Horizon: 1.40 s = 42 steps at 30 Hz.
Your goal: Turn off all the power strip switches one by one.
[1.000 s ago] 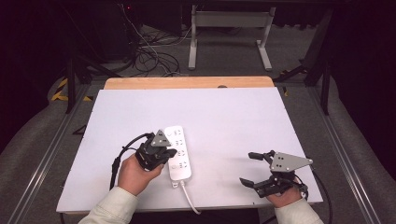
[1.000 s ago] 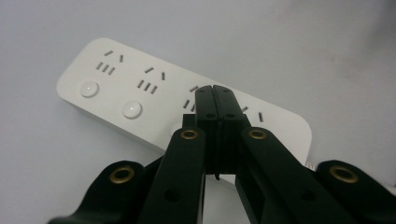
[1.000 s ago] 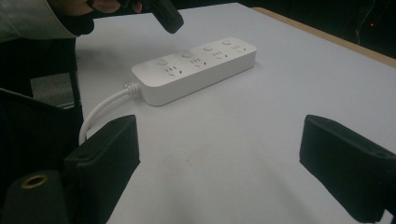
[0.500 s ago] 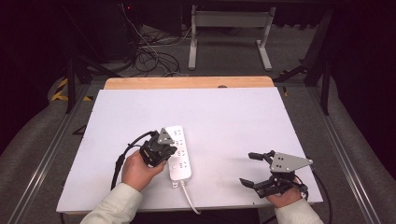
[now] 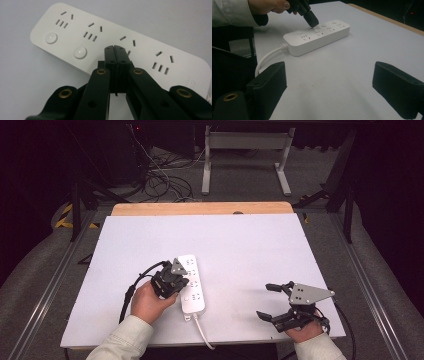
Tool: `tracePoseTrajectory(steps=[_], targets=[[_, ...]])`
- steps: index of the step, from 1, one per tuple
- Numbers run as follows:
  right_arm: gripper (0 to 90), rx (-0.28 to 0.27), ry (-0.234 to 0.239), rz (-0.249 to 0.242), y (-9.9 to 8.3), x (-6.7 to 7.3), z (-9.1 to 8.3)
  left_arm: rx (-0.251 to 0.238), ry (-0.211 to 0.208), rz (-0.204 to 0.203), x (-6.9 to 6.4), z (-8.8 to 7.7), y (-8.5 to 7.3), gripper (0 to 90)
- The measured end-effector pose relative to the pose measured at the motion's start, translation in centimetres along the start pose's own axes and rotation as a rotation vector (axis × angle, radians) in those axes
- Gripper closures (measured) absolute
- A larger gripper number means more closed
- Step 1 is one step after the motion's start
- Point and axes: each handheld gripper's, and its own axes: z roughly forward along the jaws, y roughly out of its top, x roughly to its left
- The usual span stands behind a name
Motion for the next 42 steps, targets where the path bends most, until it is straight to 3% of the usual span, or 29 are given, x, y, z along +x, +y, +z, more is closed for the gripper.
tracePoseTrajectory(steps=[9, 21, 33, 42], targets=[[12.4, 0.000, 0.001, 0.000, 0.00, 0.00, 0.02, 0.008, -0.003, 0.001, 0.03, 0.15, -0.05, 90.0], [12.3, 0.004, -0.002, 0.000, 0.00, 0.01, 0.04, 0.018, 0.041, 0.038, -0.72, 0.53, 0.00, 90.0], [12.4, 0.002, 0.000, 0.002, 0.00, 0.06, 0.03, -0.009, 0.001, 0.003, -0.14, 0.51, -0.42, 90.0], [12.4, 0.004, 0.001, 0.003, 0.00, 0.08, 0.07, -0.011, -0.004, -0.011, -0.04, 0.51, -0.47, 90.0]])
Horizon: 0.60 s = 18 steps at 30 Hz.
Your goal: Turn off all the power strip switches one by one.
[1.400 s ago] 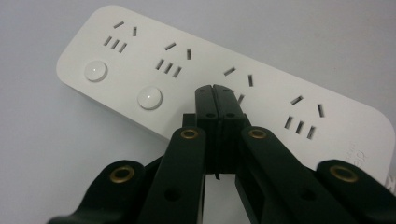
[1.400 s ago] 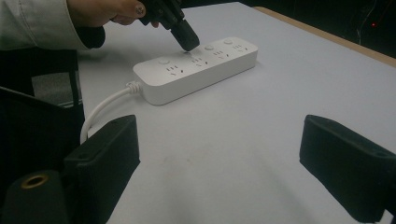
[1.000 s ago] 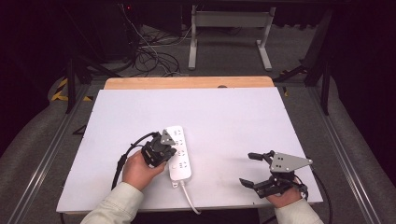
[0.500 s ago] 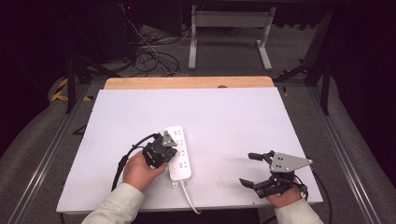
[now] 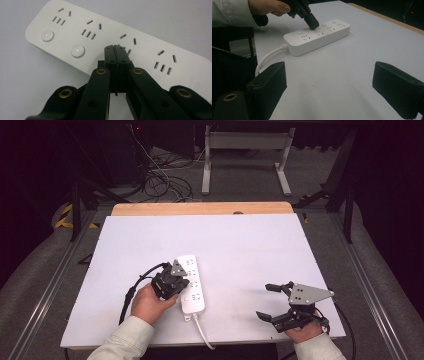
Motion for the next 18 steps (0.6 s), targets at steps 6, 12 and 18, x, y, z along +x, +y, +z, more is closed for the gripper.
tracePoseTrajectory(steps=[6, 12, 18], targets=[[12.4, 0.000, 0.001, -0.002, 0.01, 0.02, 0.03, 0.004, 0.006, -0.003, -0.09, 0.01, 0.05, 90.0], [12.3, 0.001, 0.000, 0.000, 0.01, 0.05, 0.03, 0.005, 0.000, -0.014, -0.08, 0.04, -0.01, 90.0], [12.4, 0.000, 0.001, -0.003, 0.01, 0.06, 0.04, 0.003, 0.006, -0.012, -0.10, 0.13, -0.05, 90.0]])
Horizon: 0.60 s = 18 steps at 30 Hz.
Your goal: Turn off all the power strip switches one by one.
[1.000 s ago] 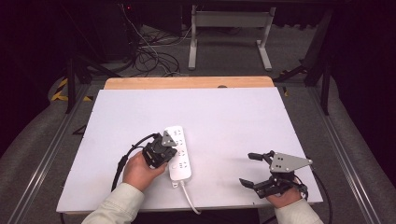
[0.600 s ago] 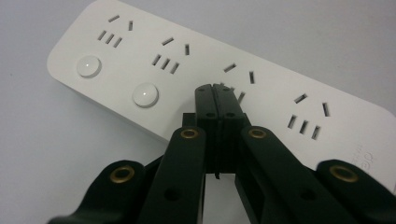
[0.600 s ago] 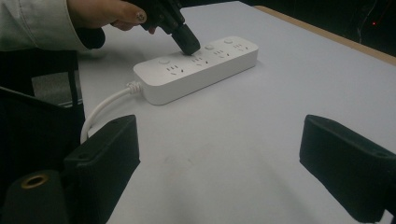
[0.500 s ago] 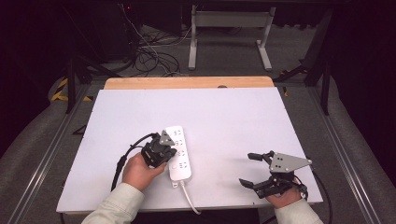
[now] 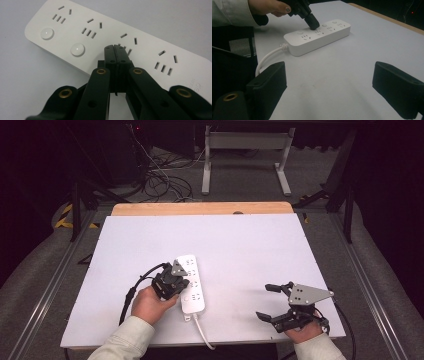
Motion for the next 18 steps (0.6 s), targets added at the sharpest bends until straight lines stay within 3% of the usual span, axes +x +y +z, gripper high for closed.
tracePoseTrajectory(steps=[5, 8, 10, 14, 16, 18], targets=[[12.4, -0.002, -0.002, 0.001, 0.0, -0.1, -0.1, -0.019, 0.063, 0.025, -0.4, -0.4, 0.4, 90.0], [12.3, 0.003, 0.000, 0.002, 0.0, -0.1, 0.0, -0.119, 0.042, 0.002, 0.0, -2.4, 1.1, 90.0], [12.3, 0.004, 0.001, 0.002, 0.0, -0.1, 0.1, -0.144, 0.040, 0.001, 0.1, -3.3, 1.6, 90.0], [12.3, 0.005, 0.000, 0.001, 0.0, -0.1, 0.1, -0.104, 0.013, 0.010, 0.4, -2.8, 1.7, 90.0], [12.4, 0.003, -0.001, 0.001, 0.0, -0.1, 0.0, -0.079, 0.028, 0.024, 0.3, -2.3, 1.7, 90.0], [12.3, 0.002, 0.000, 0.001, 0.0, -0.1, 0.0, -0.069, 0.015, 0.017, 0.4, -2.1, 1.8, 90.0]])
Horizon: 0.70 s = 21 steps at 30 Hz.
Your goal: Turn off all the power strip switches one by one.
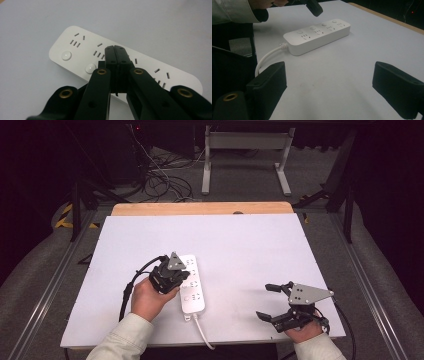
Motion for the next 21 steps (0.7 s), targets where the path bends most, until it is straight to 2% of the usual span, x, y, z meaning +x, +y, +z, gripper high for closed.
tracePoseTrajectory(steps=[5, 7, 8, 10, 11, 15, 20, 21], targets=[[12.4, 0.001, 0.000, 0.000, 0.0, 0.0, 0.0, 0.016, -0.014, -0.024, 0.7, 0.9, 0.0, 90.0], [12.4, 0.000, 0.000, 0.001, 0.0, 0.0, 0.0, 0.014, 0.004, -0.051, 1.0, 1.2, -0.1, 90.0], [12.3, -0.001, 0.001, 0.002, 0.0, 0.0, 0.0, 0.010, -0.002, -0.065, 1.2, 1.3, -0.1, 90.0], [12.4, 0.001, 0.002, 0.002, 0.0, -0.1, 0.0, 0.001, 0.023, -0.068, 1.4, 1.5, -0.2, 90.0], [12.3, 0.002, 0.001, 0.002, 0.0, 0.0, 0.0, 0.009, 0.025, -0.065, 1.5, 1.6, -0.1, 90.0], [12.3, 0.001, 0.001, 0.002, 0.0, -0.1, 0.0, 0.029, 0.079, -0.056, 1.5, 2.2, -0.2, 90.0], [12.4, 0.001, 0.003, 0.003, 0.0, -0.1, 0.0, 0.032, 0.079, -0.053, 1.6, 2.5, -0.3, 90.0], [12.4, 0.002, 0.003, 0.003, 0.0, -0.1, 0.0, 0.033, 0.068, -0.055, 1.7, 2.6, -0.4, 90.0]])
